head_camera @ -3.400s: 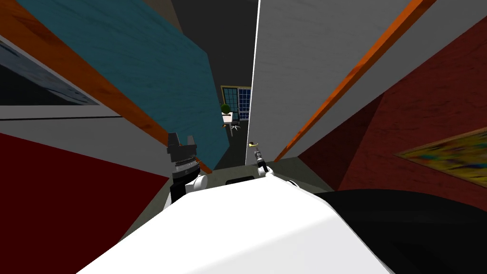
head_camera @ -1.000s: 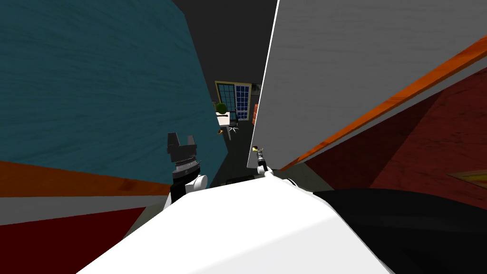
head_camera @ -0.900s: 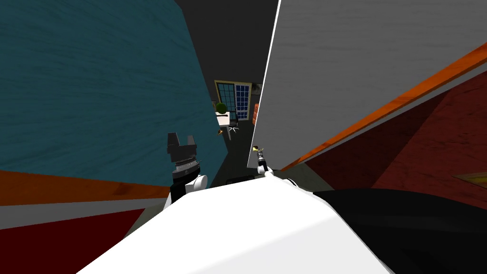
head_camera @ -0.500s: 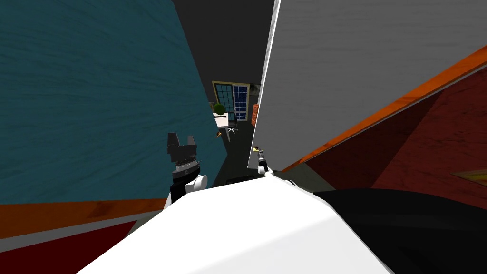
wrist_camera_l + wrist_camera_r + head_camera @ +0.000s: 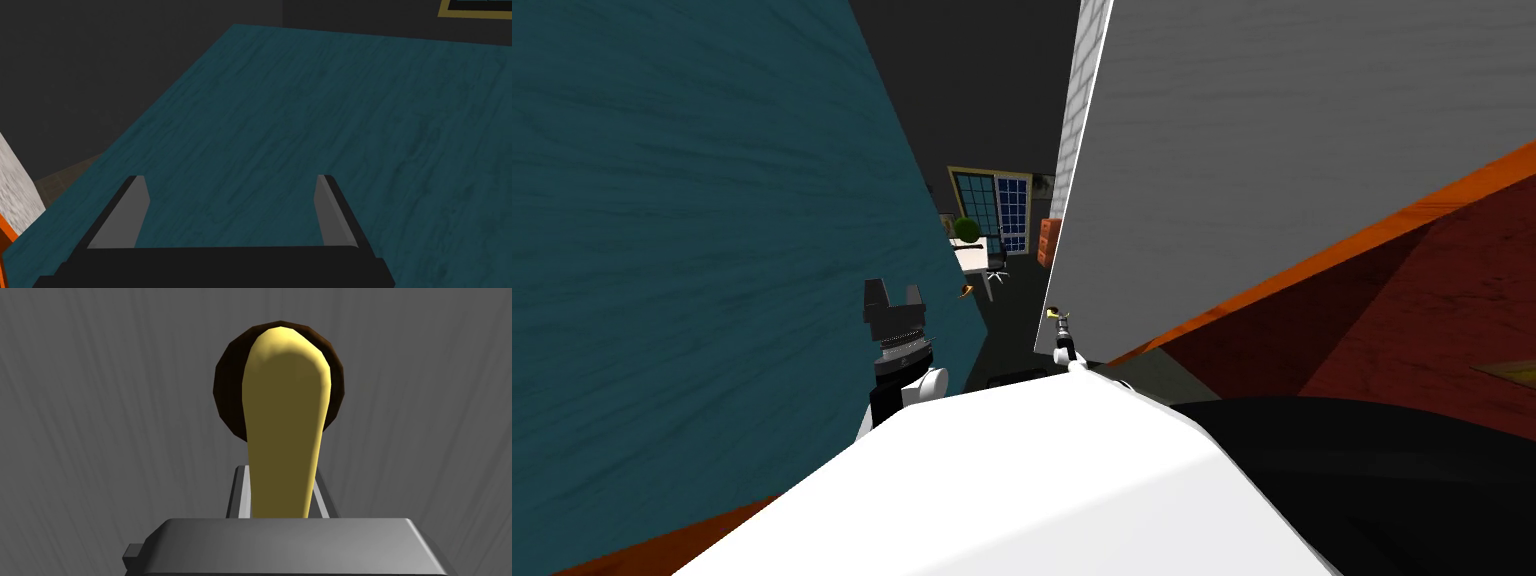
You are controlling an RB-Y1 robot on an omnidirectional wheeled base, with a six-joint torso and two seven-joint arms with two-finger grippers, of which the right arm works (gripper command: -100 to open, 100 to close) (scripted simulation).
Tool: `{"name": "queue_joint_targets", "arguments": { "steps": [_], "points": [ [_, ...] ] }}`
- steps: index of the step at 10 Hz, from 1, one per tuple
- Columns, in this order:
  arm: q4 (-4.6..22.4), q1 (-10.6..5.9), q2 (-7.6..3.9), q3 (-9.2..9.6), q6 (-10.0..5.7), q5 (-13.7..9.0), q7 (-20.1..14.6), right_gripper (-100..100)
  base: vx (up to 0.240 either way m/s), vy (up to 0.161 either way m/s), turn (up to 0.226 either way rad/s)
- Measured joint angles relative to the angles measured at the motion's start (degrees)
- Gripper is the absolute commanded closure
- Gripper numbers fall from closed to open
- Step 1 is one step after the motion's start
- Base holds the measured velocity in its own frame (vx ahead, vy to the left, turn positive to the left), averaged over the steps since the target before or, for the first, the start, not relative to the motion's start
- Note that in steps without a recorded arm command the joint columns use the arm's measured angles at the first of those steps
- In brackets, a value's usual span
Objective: Push the door open
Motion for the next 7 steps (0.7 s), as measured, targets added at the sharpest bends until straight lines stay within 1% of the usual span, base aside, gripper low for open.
{"name": "queue_joint_targets", "arguments": {
  "steps": [3, 4, 5, 6, 7],
  "points": [
    [2.4, -1.24, 0.32, -1.98, -1.23, -0.9, 1.1, 100, 0.195, 0.056, -0.086],
    [1.6, -0.9, 0.64, -2.56, -0.94, -1.2, 1.6, 100, 0.168, 0.043, -0.071],
    [1.3, -0.79, 0.9, -3.1, -0.73, -1.4, 2.1, 100, 0.074, 0.014, -0.032],
    [1.2, -0.82, 0.8, -3.25, -0.77, -1.5, 2.2, 100, 0.118, -0.016, -0.047],
    [0.3, -0.08, 0.94, -3.41, -0.32, -1.6, 2.4, 100, 0.194, -0.024, -0.036]
  ]
}}
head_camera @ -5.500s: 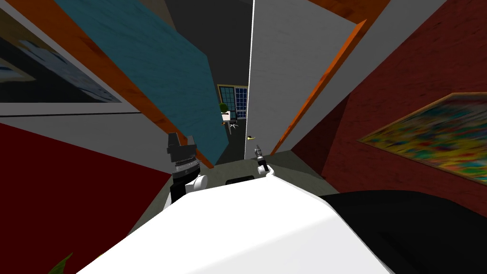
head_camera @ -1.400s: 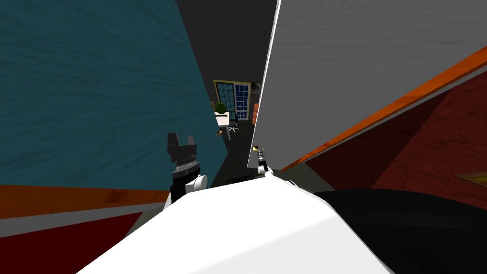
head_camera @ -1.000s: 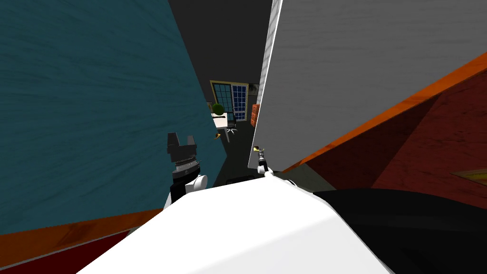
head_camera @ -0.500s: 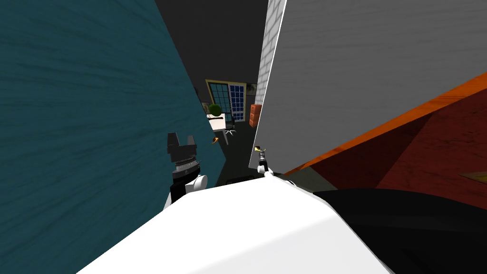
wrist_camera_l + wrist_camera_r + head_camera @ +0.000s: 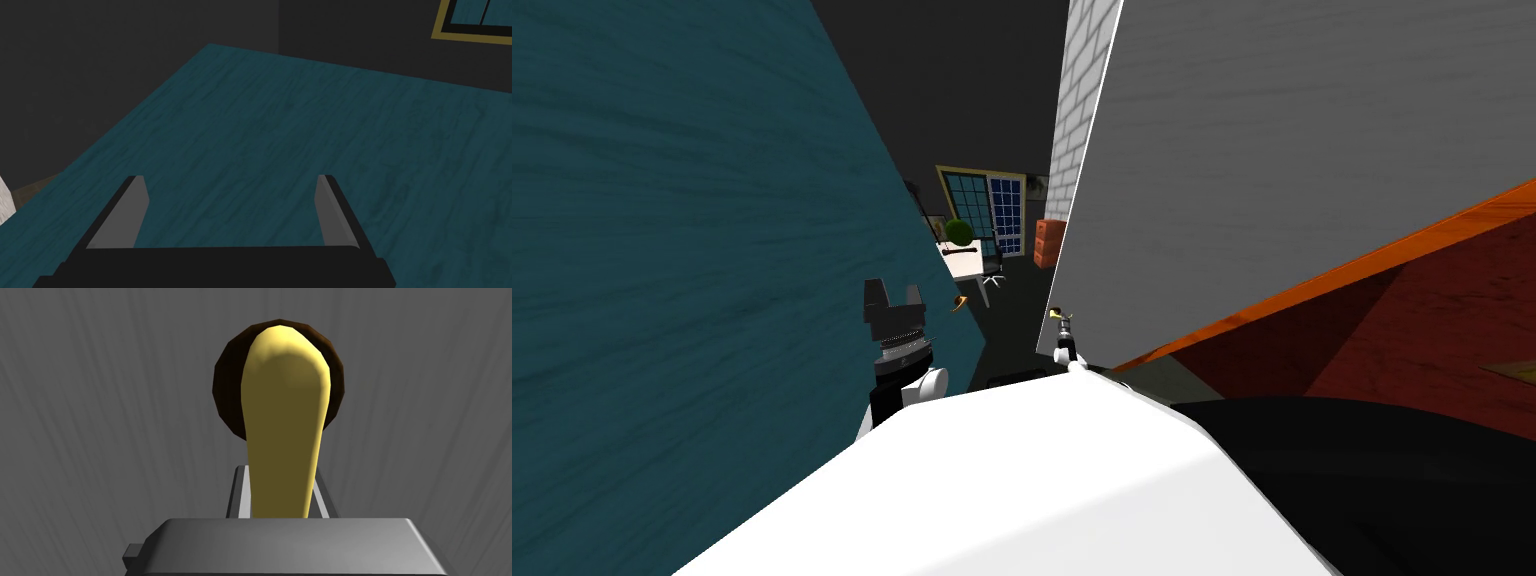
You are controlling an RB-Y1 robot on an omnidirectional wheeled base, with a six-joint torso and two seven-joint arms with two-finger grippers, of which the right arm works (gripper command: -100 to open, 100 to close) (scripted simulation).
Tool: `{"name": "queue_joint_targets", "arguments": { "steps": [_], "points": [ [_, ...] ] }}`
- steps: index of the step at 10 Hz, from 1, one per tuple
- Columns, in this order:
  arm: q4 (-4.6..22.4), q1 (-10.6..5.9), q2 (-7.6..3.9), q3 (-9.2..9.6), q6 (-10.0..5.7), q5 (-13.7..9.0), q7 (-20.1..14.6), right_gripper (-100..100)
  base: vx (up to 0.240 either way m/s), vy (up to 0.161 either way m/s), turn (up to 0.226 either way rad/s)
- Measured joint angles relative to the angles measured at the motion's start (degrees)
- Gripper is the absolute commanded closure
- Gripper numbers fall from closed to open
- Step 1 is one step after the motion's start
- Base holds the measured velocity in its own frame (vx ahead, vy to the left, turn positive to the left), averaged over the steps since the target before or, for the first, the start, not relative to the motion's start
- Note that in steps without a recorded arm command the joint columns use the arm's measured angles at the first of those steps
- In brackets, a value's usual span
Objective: Push the door open
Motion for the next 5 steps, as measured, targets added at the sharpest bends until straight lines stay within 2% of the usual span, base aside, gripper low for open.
{"name": "queue_joint_targets", "arguments": {
  "steps": [1, 3, 4, 5],
  "points": [
    [0.7, -0.03, -0.12, -0.24, -0.06, -0.2, 0.1, 100, 0.192, 0.003, -0.033],
    [2.3, -0.98, -0.57, -1.1, -1.14, -0.8, 0.6, 100, 0.194, -0.01, -0.051],
    [-1.4, 0.7, -0.17, -1.51, 0.75, -1.1, 1.3, 100, 0.142, -0.028, -0.024],
    [0.6, -0.74, -0.72, -1.85, 0.14, -1.3, 1.4, 100, 0.157, -0.025, -0.019]
  ]
}}
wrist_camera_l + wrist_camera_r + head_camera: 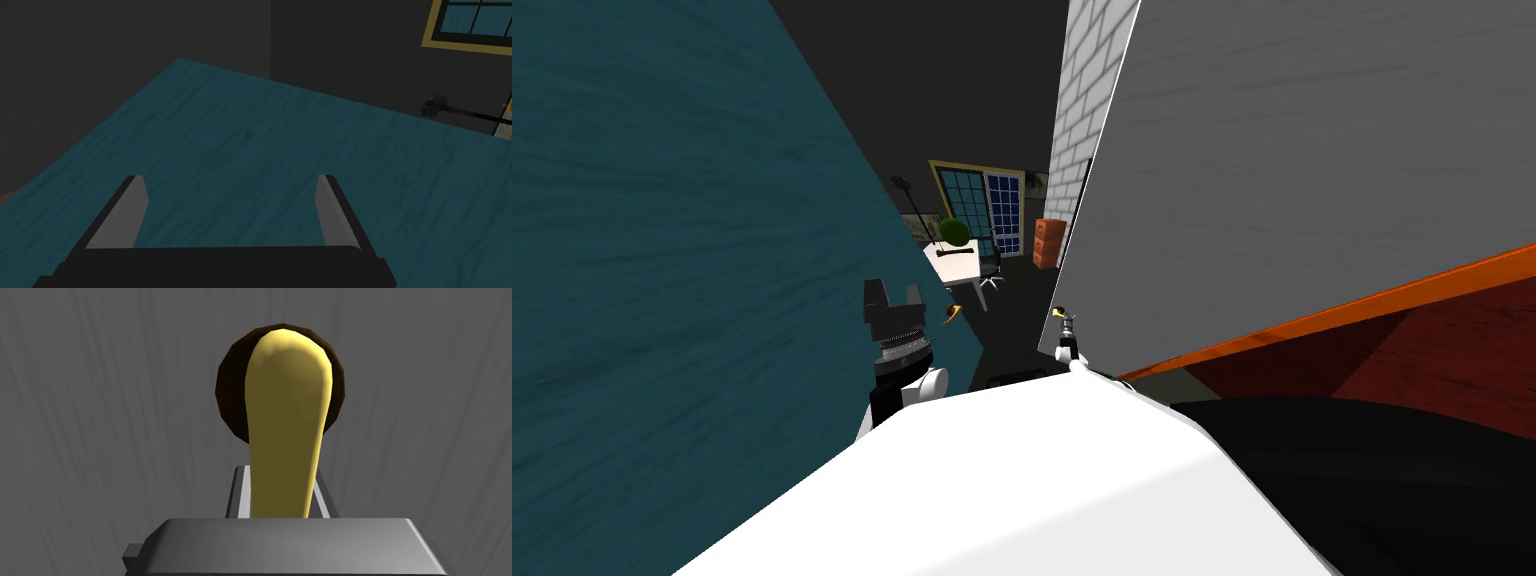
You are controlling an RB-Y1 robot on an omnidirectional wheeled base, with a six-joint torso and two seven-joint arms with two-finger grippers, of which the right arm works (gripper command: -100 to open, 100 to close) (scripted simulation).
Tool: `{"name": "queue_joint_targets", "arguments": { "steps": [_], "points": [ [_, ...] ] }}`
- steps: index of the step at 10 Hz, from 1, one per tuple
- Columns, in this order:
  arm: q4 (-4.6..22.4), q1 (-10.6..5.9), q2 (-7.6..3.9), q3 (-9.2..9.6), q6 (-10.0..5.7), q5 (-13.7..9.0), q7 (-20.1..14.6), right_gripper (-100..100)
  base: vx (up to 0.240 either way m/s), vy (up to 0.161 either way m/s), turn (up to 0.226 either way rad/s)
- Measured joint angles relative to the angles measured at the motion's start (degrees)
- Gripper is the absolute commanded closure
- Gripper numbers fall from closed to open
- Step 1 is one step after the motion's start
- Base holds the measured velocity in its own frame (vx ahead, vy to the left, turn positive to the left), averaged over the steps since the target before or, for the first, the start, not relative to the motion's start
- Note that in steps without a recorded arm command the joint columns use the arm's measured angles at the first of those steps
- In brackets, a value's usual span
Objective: Push the door open
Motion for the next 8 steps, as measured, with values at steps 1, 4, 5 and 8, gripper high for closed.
{"name": "queue_joint_targets", "arguments": {
  "steps": [1, 4, 5, 8],
  "points": [
    [1.1, -0.3, -0.34, -0.29, -1.07, -0.2, -0.2, 100, 0.217, -0.034, -0.076],
    [-0.4, 0.28, -0.16, -1.95, -0.21, -1.3, 1.2, 100, 0.188, 0.001, -0.07],
    [0.0, 0.19, -0.61, -2.43, -0.49, -1.7, 1.3, 100, 0.219, -0.003, -0.087],
    [0.8, -0.5, -0.71, -4.23, -0.89, -2.8, 2.4, 100, 0.194, -0.004, -0.062]
  ]
}}
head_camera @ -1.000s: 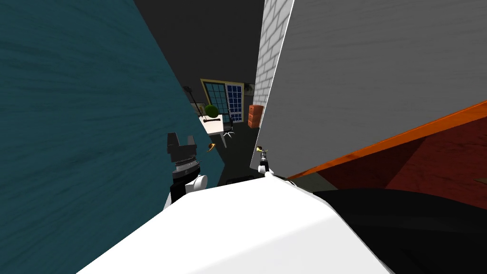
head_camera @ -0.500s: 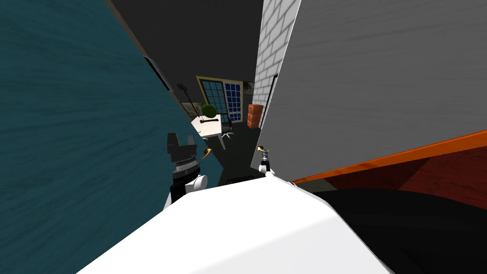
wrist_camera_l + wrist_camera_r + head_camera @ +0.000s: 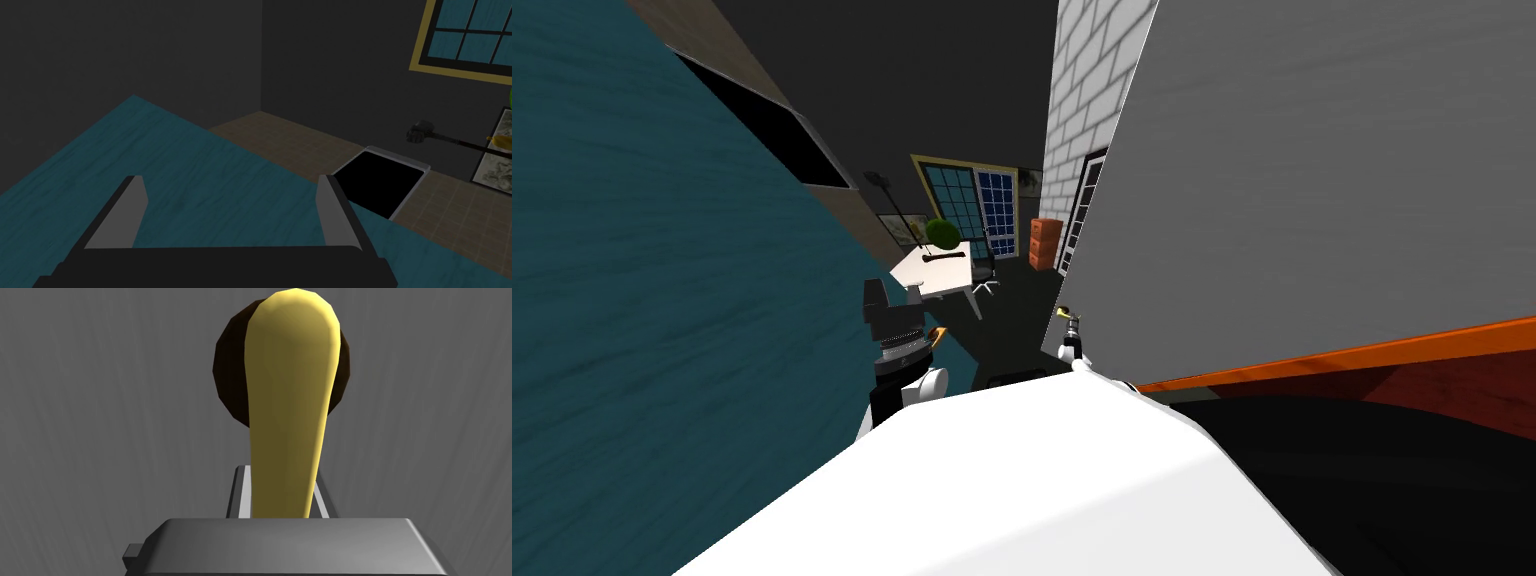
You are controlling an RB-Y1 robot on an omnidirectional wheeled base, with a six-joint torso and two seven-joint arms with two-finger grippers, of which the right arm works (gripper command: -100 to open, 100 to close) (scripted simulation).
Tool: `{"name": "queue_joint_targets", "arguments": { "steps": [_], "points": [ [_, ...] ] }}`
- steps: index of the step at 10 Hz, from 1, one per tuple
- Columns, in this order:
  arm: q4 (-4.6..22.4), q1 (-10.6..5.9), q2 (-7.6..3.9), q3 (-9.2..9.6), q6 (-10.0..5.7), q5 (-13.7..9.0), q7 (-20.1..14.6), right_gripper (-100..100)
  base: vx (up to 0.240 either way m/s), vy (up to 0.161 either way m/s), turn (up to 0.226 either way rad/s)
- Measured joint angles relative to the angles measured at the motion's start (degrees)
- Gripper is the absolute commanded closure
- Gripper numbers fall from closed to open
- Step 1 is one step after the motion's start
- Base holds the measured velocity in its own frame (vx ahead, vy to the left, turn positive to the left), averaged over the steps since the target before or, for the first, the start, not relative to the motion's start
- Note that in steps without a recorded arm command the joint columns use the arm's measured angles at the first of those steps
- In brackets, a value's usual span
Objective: Push the door open
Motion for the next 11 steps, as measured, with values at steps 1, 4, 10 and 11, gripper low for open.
{"name": "queue_joint_targets", "arguments": {
  "steps": [1, 4, 10, 11],
  "points": [
    [-1.3, 1.15, 0.41, -0.56, 0.11, -0.4, 0.5, 100, 0.217, -0.014, -0.087],
    [-0.9, 0.74, 0.08, -2.23, -0.15, -1.5, 1.3, 100, 0.176, 0.007, -0.057],
    [0.3, 0.63, 0.1, -5.59, -1.41, -3.6, 2.6, 100, 0.174, 0.018, -0.072],
    [0.9, 0.36, 0.02, -6.12, -1.78, -3.9, 2.8, 100, 0.199, 0.045, -0.071]
  ]
}}
